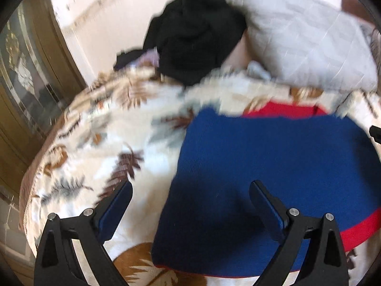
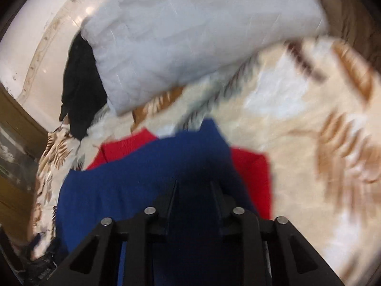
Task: Fold small clothes
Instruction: 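Lay the folded hem flat and open both grippers, withdrawing upward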
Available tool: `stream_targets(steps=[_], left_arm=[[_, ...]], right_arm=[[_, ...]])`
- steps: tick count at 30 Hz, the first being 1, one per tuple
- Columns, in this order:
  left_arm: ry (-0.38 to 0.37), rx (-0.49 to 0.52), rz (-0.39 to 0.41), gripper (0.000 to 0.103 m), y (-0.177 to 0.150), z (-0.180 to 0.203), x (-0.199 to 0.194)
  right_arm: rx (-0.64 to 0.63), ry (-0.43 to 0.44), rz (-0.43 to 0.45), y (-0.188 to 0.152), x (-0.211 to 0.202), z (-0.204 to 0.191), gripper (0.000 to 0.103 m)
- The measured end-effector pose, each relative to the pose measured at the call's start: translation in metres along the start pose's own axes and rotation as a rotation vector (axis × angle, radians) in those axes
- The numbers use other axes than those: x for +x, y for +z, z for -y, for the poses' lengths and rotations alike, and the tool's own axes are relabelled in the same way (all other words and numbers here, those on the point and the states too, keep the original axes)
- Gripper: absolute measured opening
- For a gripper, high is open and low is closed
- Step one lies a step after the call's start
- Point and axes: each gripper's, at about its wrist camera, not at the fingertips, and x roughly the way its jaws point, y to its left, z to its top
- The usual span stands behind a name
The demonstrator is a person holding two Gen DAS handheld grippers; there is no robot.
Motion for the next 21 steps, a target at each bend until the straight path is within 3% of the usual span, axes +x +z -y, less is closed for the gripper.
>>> stream_targets(steps=[4, 6, 7, 8, 10, 13, 21], left_arm=[[-0.01, -0.03, 0.113, 0.098, 0.005, -0.005, -0.044], [-0.018, -0.054, 0.164, 0.098, 0.005, -0.01, -0.064], [-0.024, -0.063, 0.181, 0.098, 0.005, -0.013, -0.073], [-0.033, -0.071, 0.197, 0.098, 0.004, -0.016, -0.081], [-0.046, -0.078, 0.23, 0.098, 0.001, -0.02, -0.097], [-0.057, -0.084, 0.264, 0.098, -0.003, -0.022, -0.115], [-0.068, -0.076, 0.297, 0.098, -0.014, -0.019, -0.143]], right_arm=[[-0.085, 0.036, 0.152, -0.011, -0.076, -0.023, 0.033], [-0.075, 0.073, 0.22, -0.018, -0.11, -0.032, 0.051], [-0.073, 0.077, 0.24, -0.021, -0.122, -0.036, 0.079], [-0.074, 0.083, 0.262, -0.025, -0.132, -0.041, 0.083], [-0.099, 0.082, 0.321, -0.044, -0.158, -0.046, 0.083], [-0.136, 0.052, 0.331, -0.068, -0.178, -0.051, 0.083], [-0.094, 0.068, 0.366, -0.102, -0.212, -0.045, 0.083]])
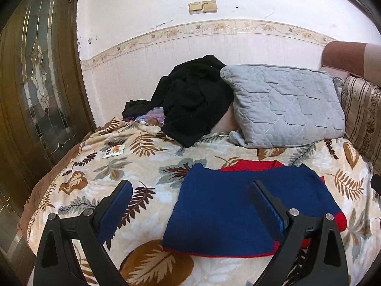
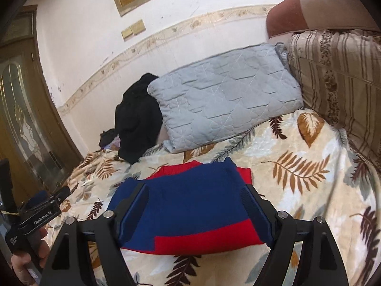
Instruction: Fold small clothes
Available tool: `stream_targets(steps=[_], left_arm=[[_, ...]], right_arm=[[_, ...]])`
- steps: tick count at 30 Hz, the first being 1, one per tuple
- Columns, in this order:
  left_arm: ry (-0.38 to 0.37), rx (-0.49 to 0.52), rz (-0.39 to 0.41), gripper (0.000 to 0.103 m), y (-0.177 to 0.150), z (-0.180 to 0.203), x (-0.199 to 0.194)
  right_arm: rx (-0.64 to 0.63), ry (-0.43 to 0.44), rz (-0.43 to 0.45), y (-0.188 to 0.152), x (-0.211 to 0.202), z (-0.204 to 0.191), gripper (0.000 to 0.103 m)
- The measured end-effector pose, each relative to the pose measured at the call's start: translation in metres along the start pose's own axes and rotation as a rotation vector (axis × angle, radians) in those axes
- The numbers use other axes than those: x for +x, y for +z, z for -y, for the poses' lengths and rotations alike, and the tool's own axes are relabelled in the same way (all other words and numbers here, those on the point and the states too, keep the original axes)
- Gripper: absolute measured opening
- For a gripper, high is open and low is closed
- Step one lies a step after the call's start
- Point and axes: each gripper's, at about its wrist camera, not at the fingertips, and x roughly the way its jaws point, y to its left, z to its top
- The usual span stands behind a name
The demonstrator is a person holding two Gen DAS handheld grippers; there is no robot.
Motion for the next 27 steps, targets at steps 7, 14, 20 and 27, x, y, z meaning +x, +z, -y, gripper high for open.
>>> stream_targets(steps=[7, 14, 20, 27], left_arm=[[-0.015, -0.007, -0.003, 0.098, -0.005, 0.002, -0.008], [-0.026, -0.017, -0.004, 0.098, -0.006, 0.001, -0.004], [-0.031, -0.002, -0.014, 0.098, -0.008, 0.001, 0.002], [-0.014, -0.013, -0.029, 0.098, -0.01, -0.006, 0.01]], right_arm=[[0.006, -0.029, -0.005, -0.007, -0.003, 0.003, 0.083], [-0.001, -0.034, -0.017, -0.009, 0.0, 0.005, 0.083], [0.011, -0.034, -0.02, -0.01, 0.003, 0.007, 0.083], [0.0, -0.025, -0.033, -0.011, 0.009, 0.002, 0.083]])
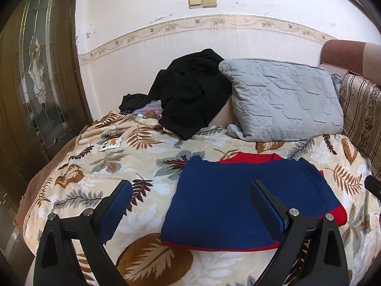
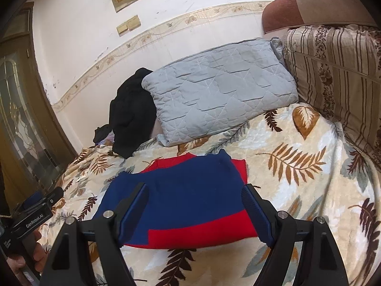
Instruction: Fold small clothes
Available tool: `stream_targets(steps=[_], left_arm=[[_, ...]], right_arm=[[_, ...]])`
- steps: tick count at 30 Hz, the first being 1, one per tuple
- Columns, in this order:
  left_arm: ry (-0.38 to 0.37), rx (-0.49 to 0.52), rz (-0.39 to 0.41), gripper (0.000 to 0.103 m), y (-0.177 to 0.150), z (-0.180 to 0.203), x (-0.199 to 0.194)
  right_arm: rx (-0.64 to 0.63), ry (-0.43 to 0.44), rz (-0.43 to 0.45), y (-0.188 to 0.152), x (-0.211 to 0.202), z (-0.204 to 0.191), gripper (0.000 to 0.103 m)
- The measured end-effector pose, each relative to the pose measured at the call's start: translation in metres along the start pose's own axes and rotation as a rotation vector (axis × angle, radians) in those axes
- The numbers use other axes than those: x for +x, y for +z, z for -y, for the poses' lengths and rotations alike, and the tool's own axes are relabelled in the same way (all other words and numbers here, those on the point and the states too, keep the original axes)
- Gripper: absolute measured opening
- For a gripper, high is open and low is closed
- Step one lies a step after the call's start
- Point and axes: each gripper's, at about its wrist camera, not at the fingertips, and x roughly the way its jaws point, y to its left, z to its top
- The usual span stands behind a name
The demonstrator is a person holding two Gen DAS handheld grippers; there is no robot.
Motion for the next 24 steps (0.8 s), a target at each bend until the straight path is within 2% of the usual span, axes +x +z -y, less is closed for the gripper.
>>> stream_targets(steps=[24], left_arm=[[0.019, -0.016, 0.0, 0.098, 0.0014, -0.0093, 0.0015]], right_arm=[[0.005, 0.002, 0.007, -0.0007, 0.002, 0.0021, 0.083]])
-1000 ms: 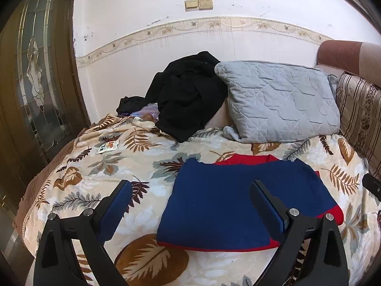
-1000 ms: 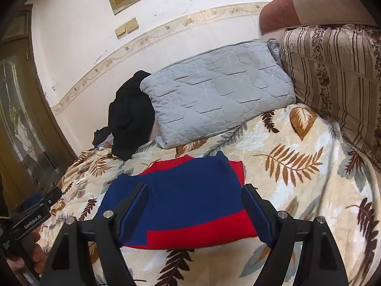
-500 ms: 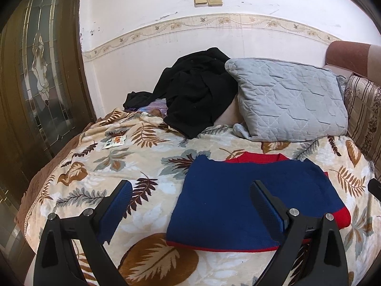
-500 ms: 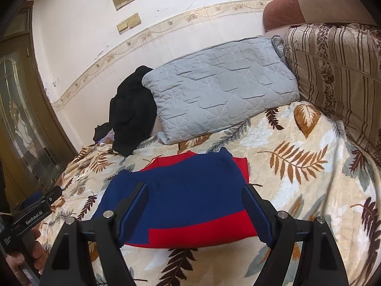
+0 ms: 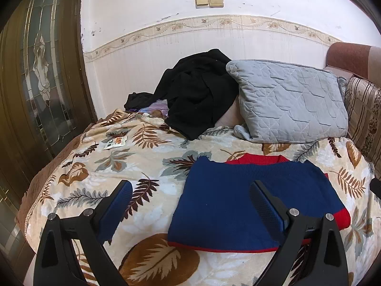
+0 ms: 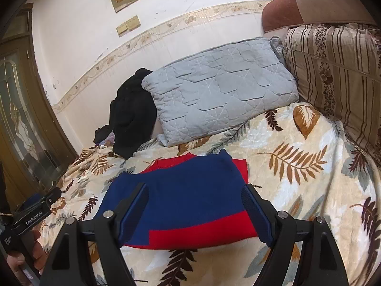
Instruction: Fold small clothes
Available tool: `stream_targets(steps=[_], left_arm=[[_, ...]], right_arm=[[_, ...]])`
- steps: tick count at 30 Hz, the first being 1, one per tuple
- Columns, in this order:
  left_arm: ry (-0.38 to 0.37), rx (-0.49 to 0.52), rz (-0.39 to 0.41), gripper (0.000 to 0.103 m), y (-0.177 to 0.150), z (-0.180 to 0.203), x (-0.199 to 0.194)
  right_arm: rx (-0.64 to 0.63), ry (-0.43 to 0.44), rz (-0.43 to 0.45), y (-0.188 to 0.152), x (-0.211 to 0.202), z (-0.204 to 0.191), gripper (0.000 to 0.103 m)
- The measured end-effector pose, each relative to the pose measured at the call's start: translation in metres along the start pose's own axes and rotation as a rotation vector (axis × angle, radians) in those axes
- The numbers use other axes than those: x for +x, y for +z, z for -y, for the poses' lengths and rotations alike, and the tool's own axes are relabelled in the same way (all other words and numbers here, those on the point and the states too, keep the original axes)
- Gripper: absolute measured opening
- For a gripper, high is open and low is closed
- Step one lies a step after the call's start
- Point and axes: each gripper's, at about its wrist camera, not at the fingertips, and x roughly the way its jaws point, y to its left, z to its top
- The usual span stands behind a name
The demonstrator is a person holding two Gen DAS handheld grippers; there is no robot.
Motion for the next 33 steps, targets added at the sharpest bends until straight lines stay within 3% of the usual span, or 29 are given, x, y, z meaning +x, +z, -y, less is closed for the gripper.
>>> stream_targets(steps=[33], left_arm=[[-0.002, -0.001, 0.006, 0.098, 0.0012, 0.0012, -0.0028]], right_arm=[[-0.024, 0.022, -0.005, 0.0008, -0.0014, -0.0074, 0.083]])
